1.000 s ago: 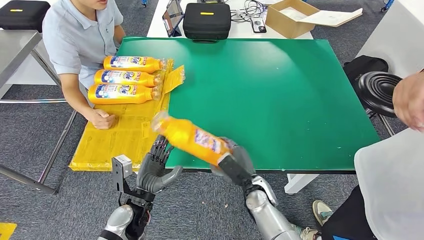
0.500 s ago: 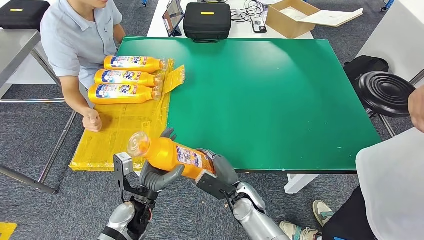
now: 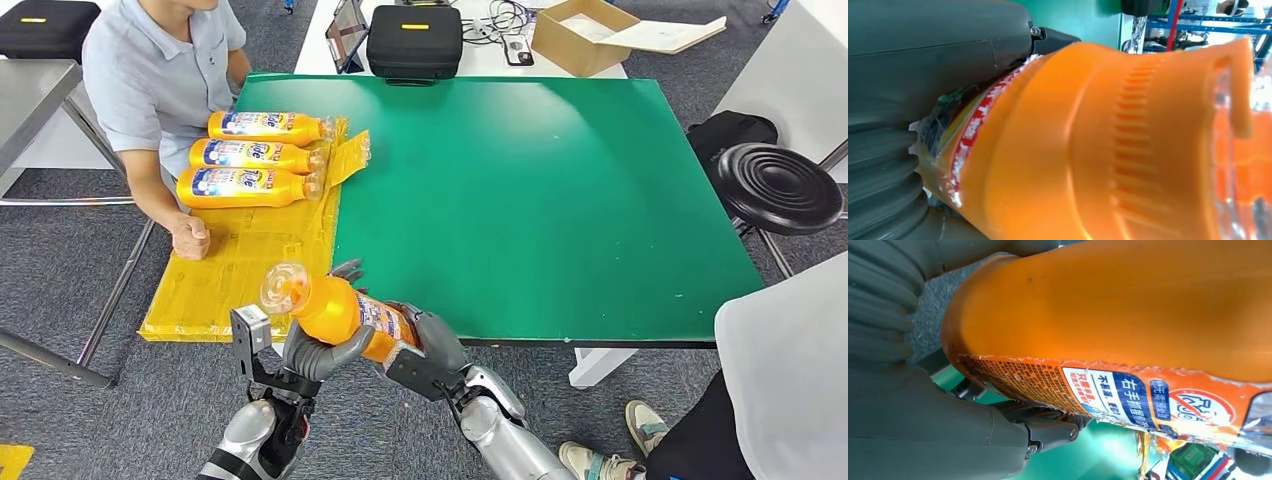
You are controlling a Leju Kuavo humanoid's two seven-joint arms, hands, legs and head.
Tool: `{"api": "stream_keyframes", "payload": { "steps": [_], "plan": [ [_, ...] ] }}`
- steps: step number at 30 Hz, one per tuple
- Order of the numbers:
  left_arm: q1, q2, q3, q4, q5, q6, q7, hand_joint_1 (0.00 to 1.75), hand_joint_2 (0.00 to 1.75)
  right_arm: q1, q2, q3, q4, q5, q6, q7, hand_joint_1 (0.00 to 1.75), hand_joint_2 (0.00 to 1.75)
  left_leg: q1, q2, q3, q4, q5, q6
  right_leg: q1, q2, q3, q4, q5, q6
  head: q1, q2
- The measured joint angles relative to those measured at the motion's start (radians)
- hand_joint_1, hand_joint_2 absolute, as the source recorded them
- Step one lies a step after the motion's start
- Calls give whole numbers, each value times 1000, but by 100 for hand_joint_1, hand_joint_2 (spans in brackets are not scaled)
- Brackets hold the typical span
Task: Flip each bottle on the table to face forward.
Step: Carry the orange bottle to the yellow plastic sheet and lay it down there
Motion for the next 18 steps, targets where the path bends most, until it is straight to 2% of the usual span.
{"api": "stream_keyframes", "payload": {
  "steps": [18],
  "plan": [
    [-9, 0, -2, 2, -12, 4, -8, 175, 175, 1, 0, 4, -7, -27, 28, -5, 175, 175, 0, 0, 0, 0, 0, 0, 0, 0, 0, 0, 0, 0, 0, 0]
  ]
}}
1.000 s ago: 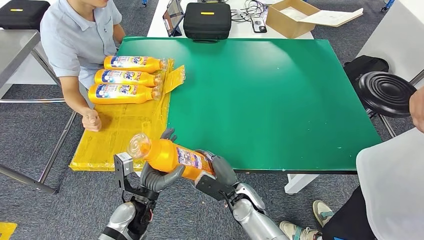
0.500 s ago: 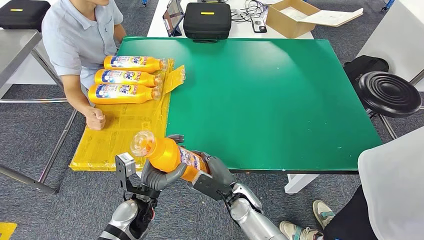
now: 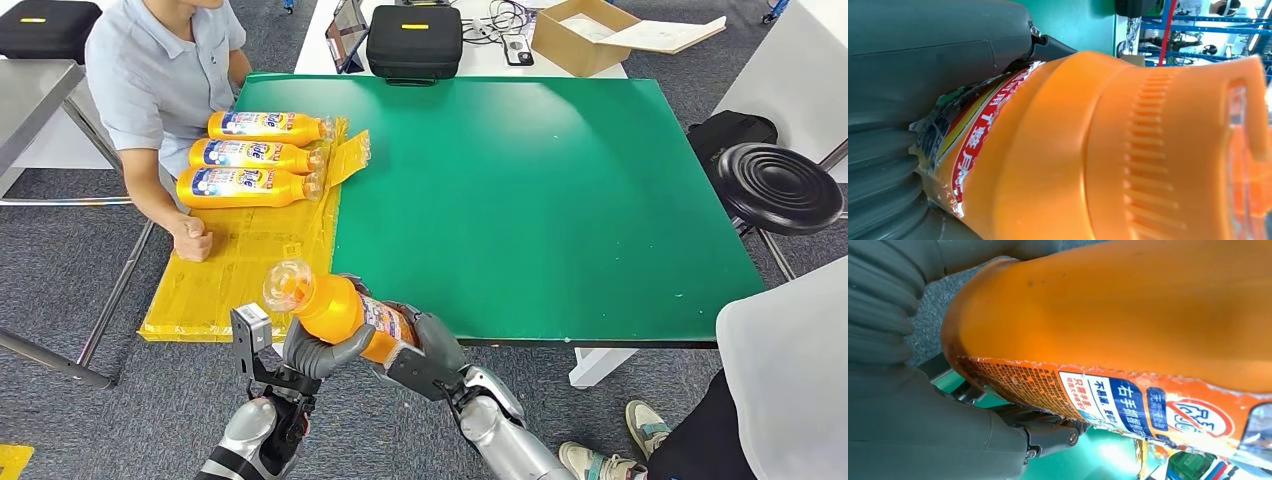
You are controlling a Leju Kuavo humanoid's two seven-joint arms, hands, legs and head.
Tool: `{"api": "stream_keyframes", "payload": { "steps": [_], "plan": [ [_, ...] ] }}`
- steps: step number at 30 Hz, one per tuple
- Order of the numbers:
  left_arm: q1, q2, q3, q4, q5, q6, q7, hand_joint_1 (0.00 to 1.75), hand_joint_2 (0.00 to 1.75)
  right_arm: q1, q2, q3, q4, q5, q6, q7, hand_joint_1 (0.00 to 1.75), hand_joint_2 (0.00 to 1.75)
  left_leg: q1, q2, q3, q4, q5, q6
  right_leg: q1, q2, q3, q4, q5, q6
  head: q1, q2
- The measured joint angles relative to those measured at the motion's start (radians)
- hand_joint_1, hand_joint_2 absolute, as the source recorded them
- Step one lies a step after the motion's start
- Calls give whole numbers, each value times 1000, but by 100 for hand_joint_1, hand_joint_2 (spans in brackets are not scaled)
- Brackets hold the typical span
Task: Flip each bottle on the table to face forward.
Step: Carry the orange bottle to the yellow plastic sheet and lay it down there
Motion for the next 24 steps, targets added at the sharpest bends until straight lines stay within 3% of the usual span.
{"api": "stream_keyframes", "payload": {
  "steps": [2, 3, 5, 7, 9, 13, 19, 24],
  "plan": [
    [0, 0, -1, 0, -1, 2, -3, 175, 175, 2, 0, 2, -10, -14, 16, 0, 169, 175, 0, 0, 0, 0, 0, 0, 0, 0, 0, 0, 0, 0, 0, 0],
    [-1, 0, -1, 0, 0, 2, -5, 175, 175, 3, 0, 3, -17, -21, 25, 0, 158, 175, 0, 0, 0, 0, 0, 0, 0, 0, 0, 0, 0, 0, 0, 0],
    [-2, 0, -1, 0, 8, -6, -8, 175, 175, 7, -2, 4, -31, -34, 42, 1, 78, 175, 0, 0, 0, 0, 0, 0, 0, 0, 0, 0, 0, 0, 0, 0],
    [-3, 0, 0, 0, 22, -20, -8, 175, 175, 12, -4, 6, -47, -43, 57, 2, 7, 87, 0, 0, 0, 0, 0, 0, 0, 0, 0, 0, 0, 0, 0, 0],
    [-6, 0, 2, 2, 48, -44, -2, 175, 175, 17, -7, 12, -65, -46, 73, 3, 0, 0, 0, 0, 0, 0, 0, 0, 0, 0, 0, 0, 0, 0, 0, 0],
    [-30, 1, 22, 26, 140, -81, 36, 175, 175, 26, -15, 32, -106, -35, 83, 0, 0, 0, 0, 0, 0, 0, 0, 0, 0, 0, 0, 0, 0, 0, 0, 0],
    [-102, 2, 69, 94, 209, -52, 71, 175, 175, 33, -24, 72, -157, -21, 36, -2, 0, 0, 0, 0, 0, 0, 1, 0, 0, 0, 0, 0, 0, 0, 0, 0],
    [-136, 4, 106, 117, 139, 64, 49, 175, 175, 33, -24, 91, -174, -10, -49, -4, 0, 0, 0, 0, -1, 0, 1, 0, 0, 0, 0, 0, 0, 0, 0, 0]
  ]
}}
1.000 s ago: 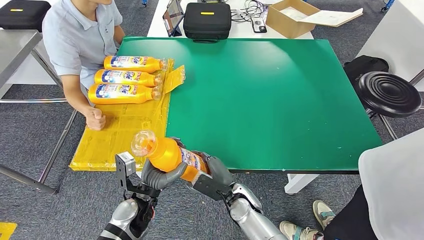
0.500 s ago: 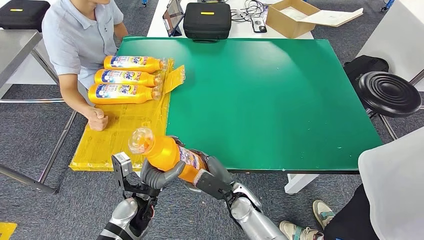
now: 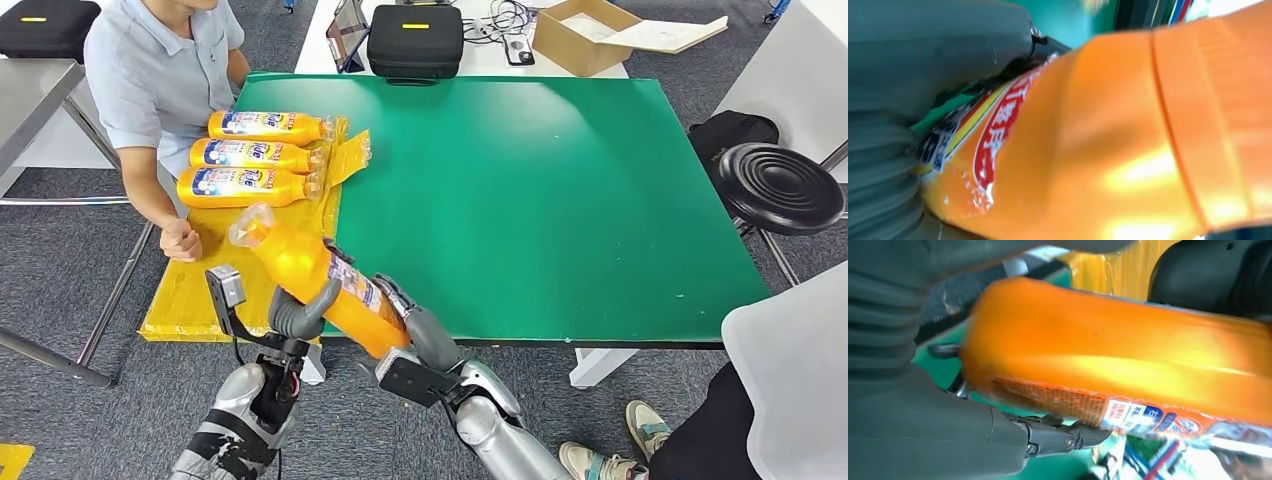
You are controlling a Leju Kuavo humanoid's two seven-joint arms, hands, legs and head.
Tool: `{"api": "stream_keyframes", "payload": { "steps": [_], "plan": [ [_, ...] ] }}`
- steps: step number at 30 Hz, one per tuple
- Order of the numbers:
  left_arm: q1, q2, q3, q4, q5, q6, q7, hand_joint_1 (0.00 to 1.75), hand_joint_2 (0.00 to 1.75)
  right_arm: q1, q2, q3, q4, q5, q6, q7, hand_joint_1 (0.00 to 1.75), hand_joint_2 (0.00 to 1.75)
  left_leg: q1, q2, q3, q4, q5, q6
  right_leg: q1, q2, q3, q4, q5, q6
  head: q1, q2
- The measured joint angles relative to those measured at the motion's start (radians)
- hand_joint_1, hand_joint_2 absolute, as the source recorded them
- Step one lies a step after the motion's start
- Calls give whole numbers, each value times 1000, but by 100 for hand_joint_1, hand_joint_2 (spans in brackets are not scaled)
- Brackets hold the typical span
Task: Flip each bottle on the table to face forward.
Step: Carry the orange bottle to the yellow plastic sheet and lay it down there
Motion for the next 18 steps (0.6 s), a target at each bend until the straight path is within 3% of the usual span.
{"api": "stream_keyframes", "payload": {
  "steps": [3, 10, 18],
  "plan": [
    [-24, 11, 26, 3, -79, 86, -15, 175, 175, 3, -1, 17, -18, 6, -57, -9, 0, 0, 0, 0, 0, 0, 0, 0, 0, 0, 0, 0, 0, 0, 0, 0],
    [-61, 58, 77, 7, -181, 151, -19, 175, 175, 1, -16, 29, -51, -6, -172, -17, 0, 0, 0, 0, 0, 0, 0, 0, 1, 0, -1, 0, 0, 0, 0, 0],
    [-99, 93, 84, -4, -406, 276, -53, 175, 175, 1, -35, 29, -82, -59, -257, -17, 0, 0, 0, 0, 0, 0, 0, 0, 0, 0, -1, 0, 0, 0, 0, 0]
  ]
}}
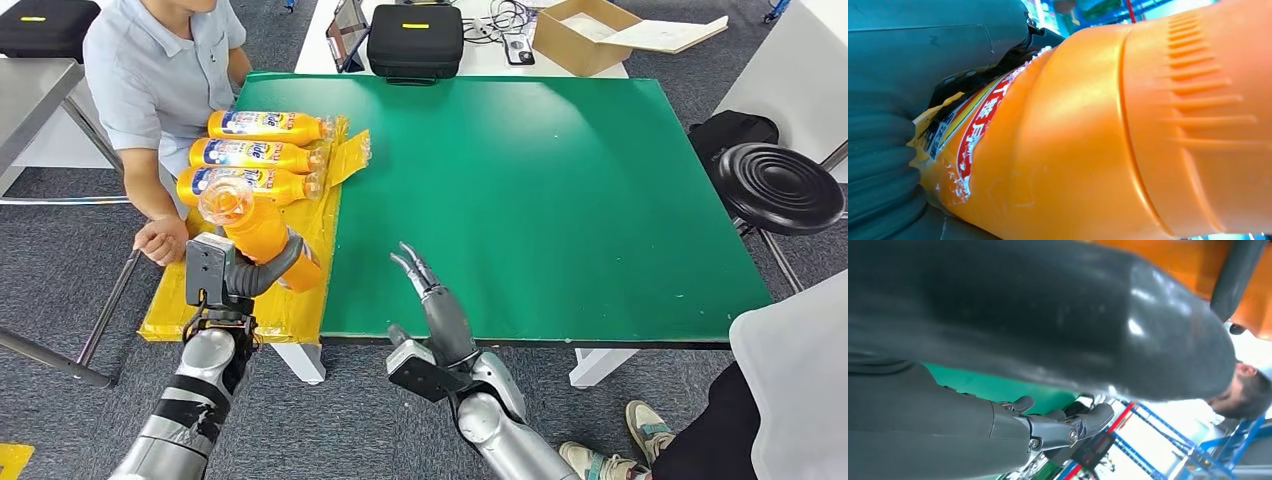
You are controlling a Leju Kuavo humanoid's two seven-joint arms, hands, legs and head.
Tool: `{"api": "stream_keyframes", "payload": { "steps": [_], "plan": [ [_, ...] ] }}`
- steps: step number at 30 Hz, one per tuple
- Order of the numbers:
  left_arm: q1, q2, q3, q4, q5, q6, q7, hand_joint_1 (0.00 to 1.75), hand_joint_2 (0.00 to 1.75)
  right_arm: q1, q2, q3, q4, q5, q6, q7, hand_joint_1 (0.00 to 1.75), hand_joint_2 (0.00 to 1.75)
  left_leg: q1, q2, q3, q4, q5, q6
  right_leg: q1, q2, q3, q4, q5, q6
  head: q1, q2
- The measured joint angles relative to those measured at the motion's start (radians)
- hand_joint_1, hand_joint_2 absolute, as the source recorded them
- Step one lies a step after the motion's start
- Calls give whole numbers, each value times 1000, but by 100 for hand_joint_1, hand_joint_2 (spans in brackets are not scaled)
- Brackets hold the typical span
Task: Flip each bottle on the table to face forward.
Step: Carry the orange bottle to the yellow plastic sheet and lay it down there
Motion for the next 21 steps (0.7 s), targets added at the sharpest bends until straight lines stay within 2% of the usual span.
{"api": "stream_keyframes", "payload": {
  "steps": [4, 6, 10, 15, 19, 21],
  "plan": [
    [-7, 5, -3, -2, -39, 23, -3, 175, 175, 1, -4, 0, -9, -14, -6, 0, 0, 0, 0, 0, 0, 0, 0, 0, 0, 0, 0, 0, 0, 0, 0, 0],
    [-16, 9, -15, 1, -156, 103, -6, 175, 175, 1, -5, 0, -15, -24, -2, 0, 0, 0, 0, 0, 0, 0, 0, 0, 0, 0, 0, 0, 0, 0, 0, 0],
    [-63, 21, -66, 42, -487, 316, 12, 175, 175, 2, -5, 1, -29, -34, 19, 0, 0, 0, 0, 0, 0, 0, 0, 0, 0, 0, 0, 0, 0, 0, 0, 0],
    [-139, 24, -125, 184, -845, 467, 128, 175, 175, 5, -2, 18, -51, -57, 66, 0, 0, 0, 0, 0, 0, 0, 0, 0, 0, 0, 0, 0, 0, 0, 0, 0],
    [-198, 24, -134, 333, -1077, 483, 251, 175, 175, 11, 9, 50, -72, -73, 109, 0, 0, 0, 0, 0, 0, 0, 0, 0, 0, 0, 0, 0, 0, 0, 0, 0],
    [-224, 23, -124, 408, -1153, 483, 285, 175, 175, 13, 12, 66, -78, -81, 127, 0, 0, 0, 0, 0, 0, 0, 0, 0, 1, 0, 0, 0, 0, 0, 0, 0]
  ]
}}
